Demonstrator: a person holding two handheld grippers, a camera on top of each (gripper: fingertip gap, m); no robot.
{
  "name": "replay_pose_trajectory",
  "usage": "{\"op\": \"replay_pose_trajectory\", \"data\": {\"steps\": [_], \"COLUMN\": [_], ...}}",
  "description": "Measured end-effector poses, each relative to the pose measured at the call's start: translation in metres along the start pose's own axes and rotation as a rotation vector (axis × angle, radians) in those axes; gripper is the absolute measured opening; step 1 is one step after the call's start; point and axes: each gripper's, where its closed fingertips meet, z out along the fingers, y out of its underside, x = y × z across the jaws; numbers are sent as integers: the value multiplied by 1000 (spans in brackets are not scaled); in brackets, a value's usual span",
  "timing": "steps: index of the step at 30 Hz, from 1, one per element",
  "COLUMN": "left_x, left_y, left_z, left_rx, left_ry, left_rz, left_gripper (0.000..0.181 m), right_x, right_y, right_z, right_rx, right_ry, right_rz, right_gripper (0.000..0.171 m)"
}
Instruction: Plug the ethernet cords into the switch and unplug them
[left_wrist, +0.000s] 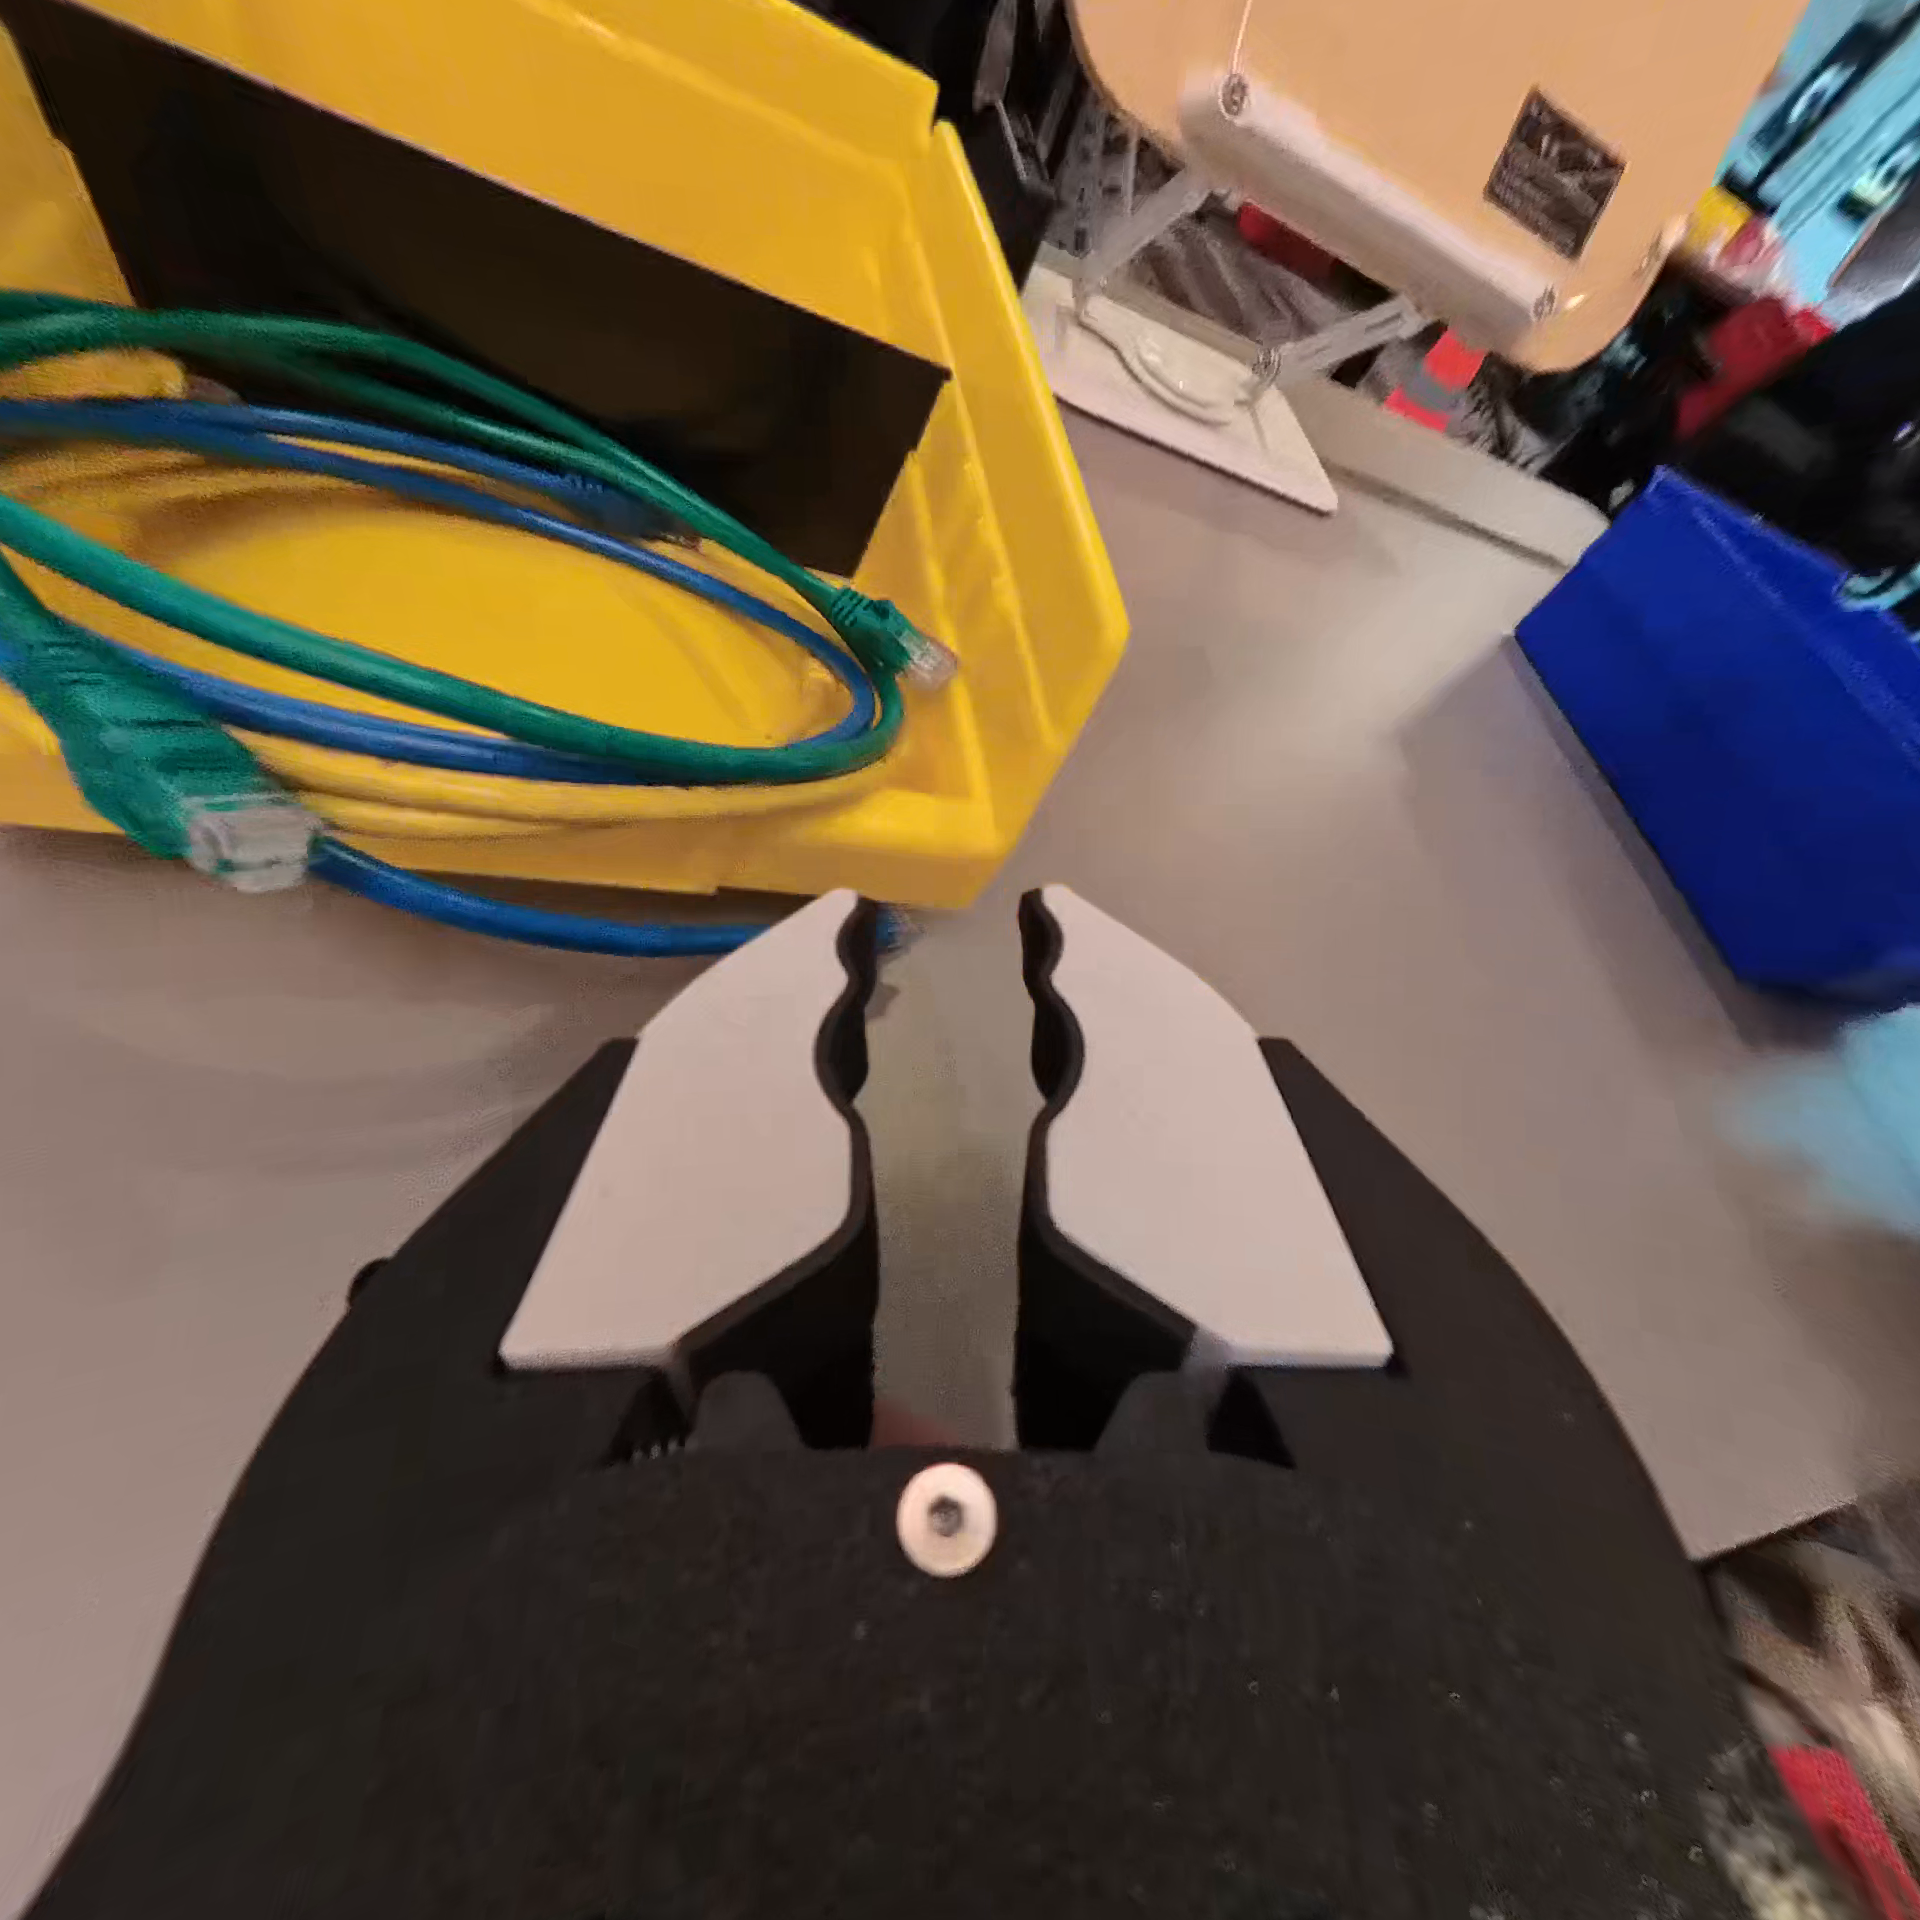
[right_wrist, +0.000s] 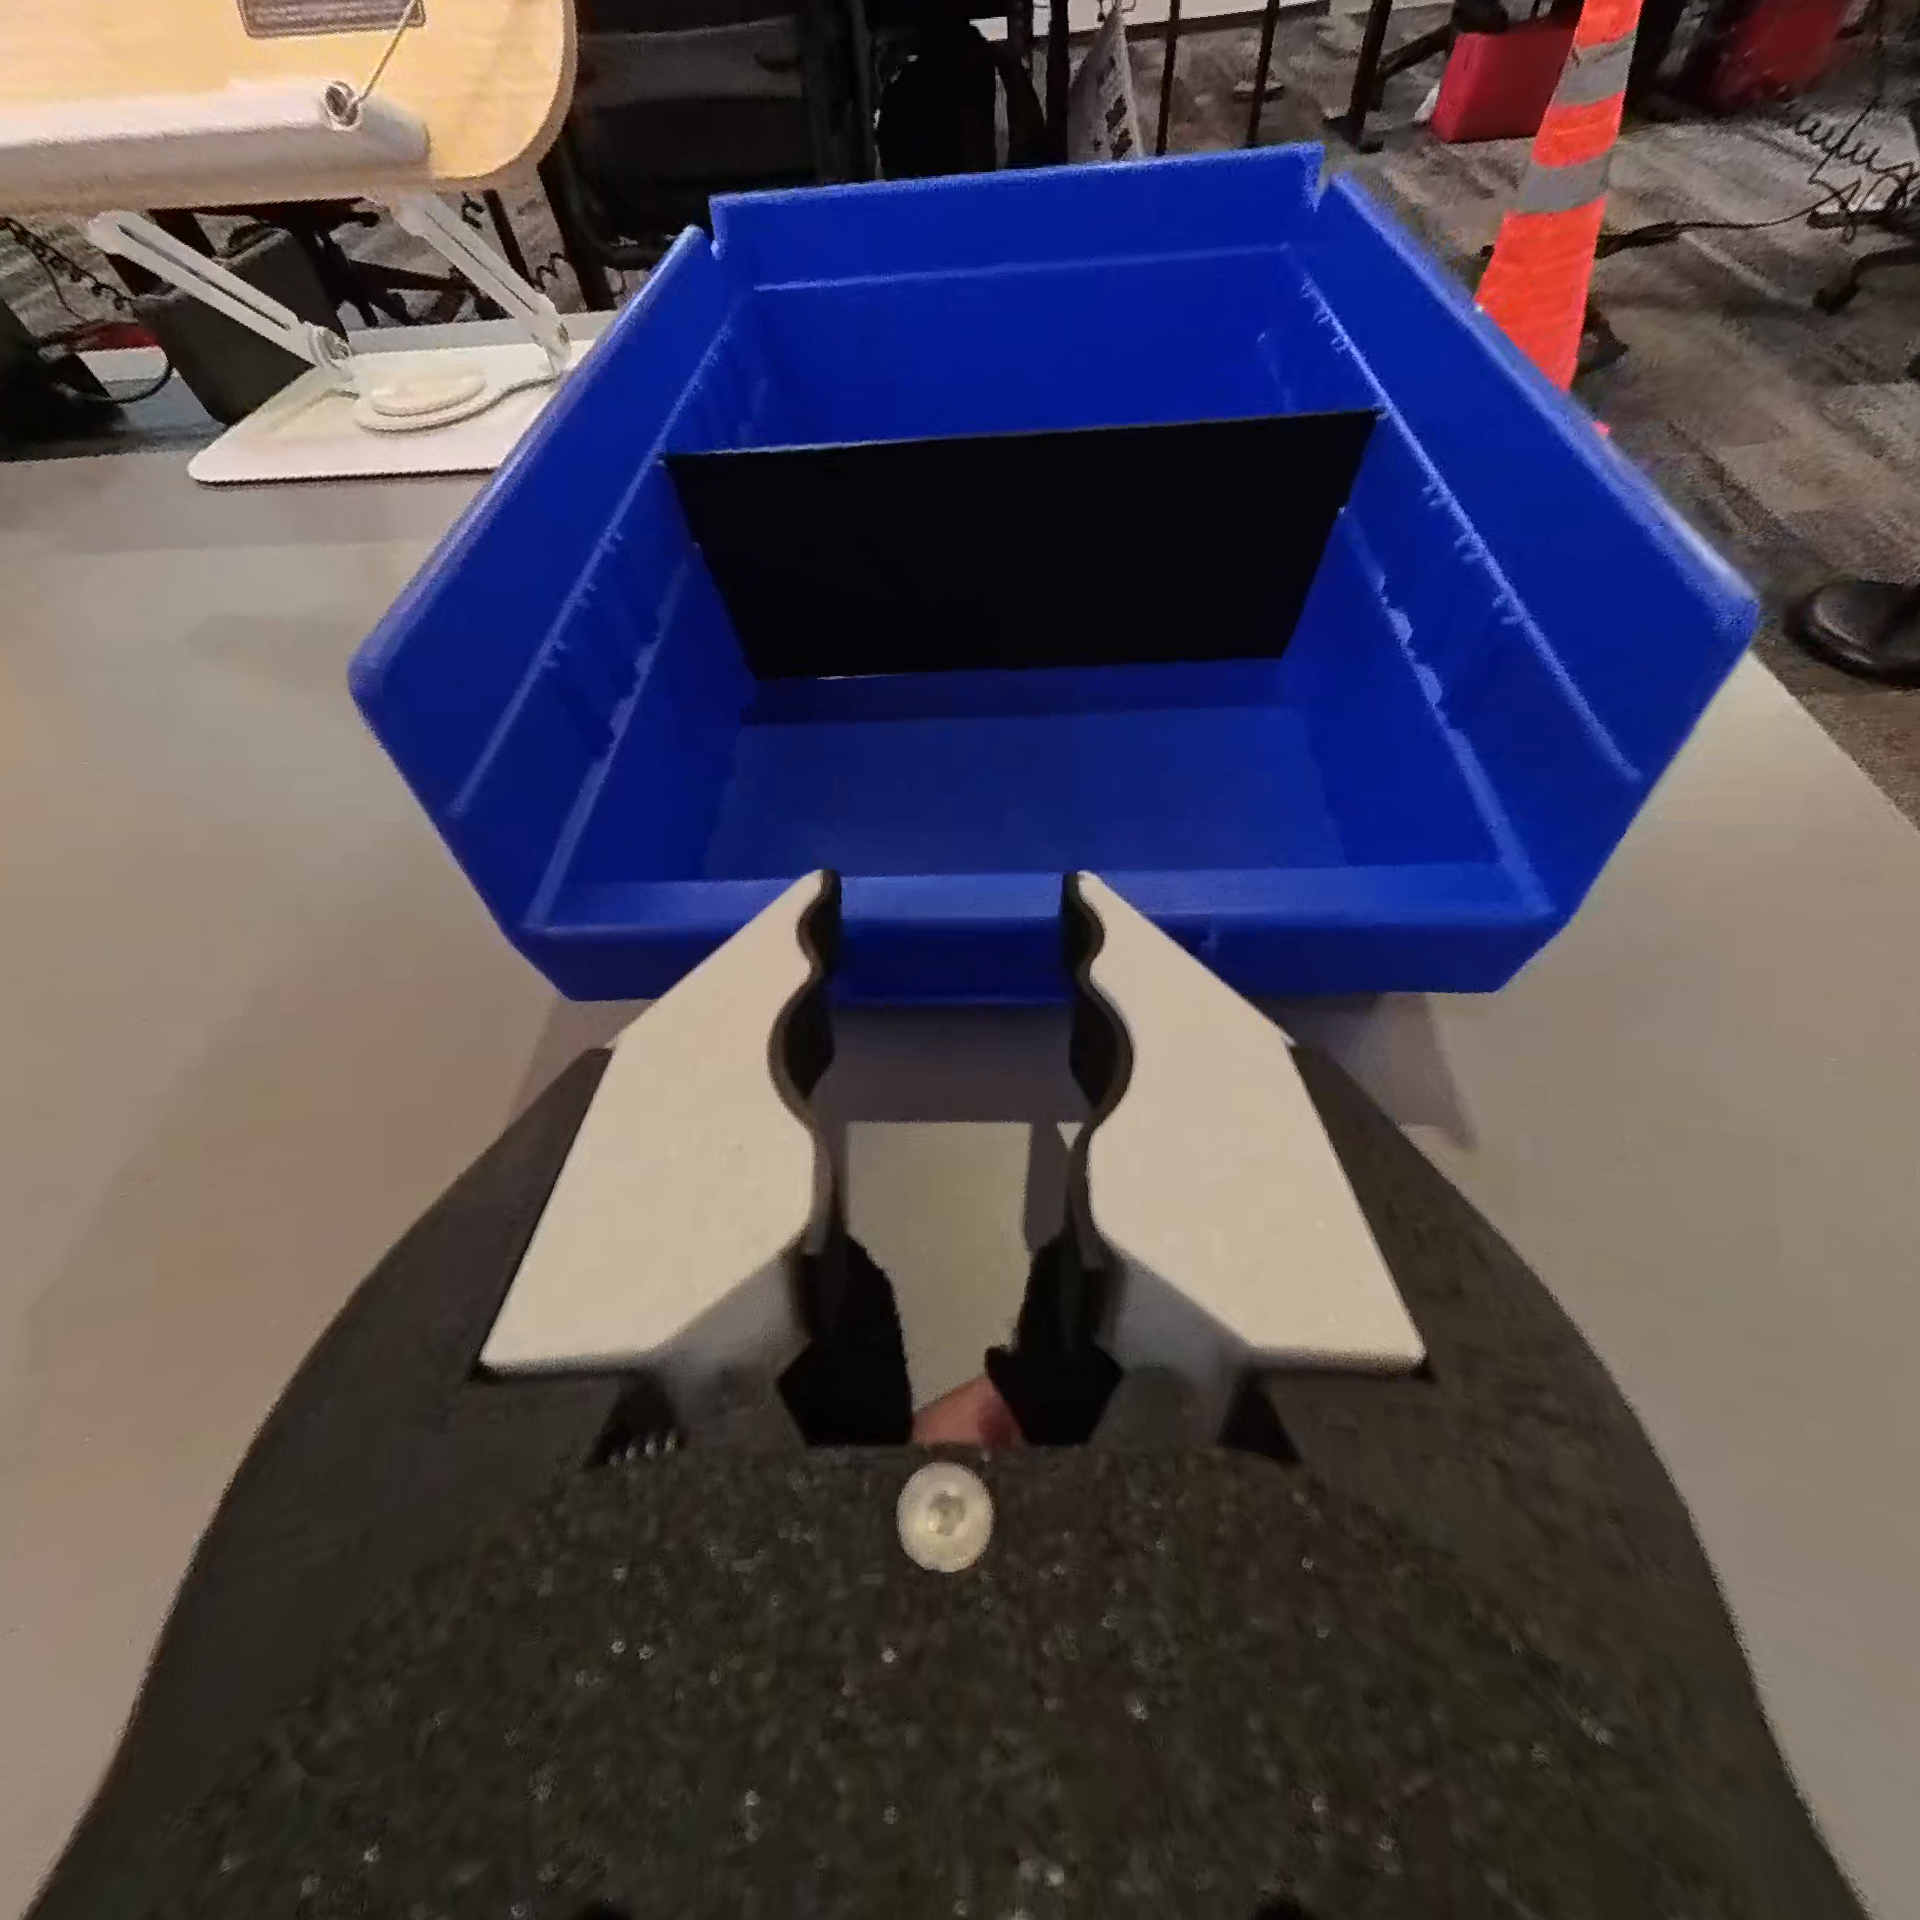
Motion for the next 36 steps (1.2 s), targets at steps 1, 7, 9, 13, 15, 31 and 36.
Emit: {"op": "replay_pose_trajectory", "data": {"steps": [1, 7, 9, 13, 15, 31, 36], "left_x": [-3, -19, -18, -17, -19, -27, -23], "left_y": [-4, 2, 2, 6, 7, -1, -2], "left_z": [-3, -4, -5, -3, -4, -6, -3], "left_rx": [26, -14, -14, -37, -44, -6, 1], "left_ry": [-25, -131, -133, -140, -157, -180, -152], "left_rz": [31, 130, 131, 168, 194, 170, 190], "left_gripper": [26, 24, 24, 23, 24, 24, 24], "right_x": [-2, -15, -18, -26, -27, -37, -38], "right_y": [-1, -4, -4, -8, -9, -2, -2], "right_z": [-1, -1, 0, -2, -4, -3, -3], "right_rx": [5, 24, 26, 46, 54, 26, 24], "right_ry": [-12, -58, -70, -104, -104, -145, -153], "right_rz": [5, -17, -15, -15, -30, -21, -12], "right_gripper": [42, 41, 41, 41, 41, 41, 41]}}
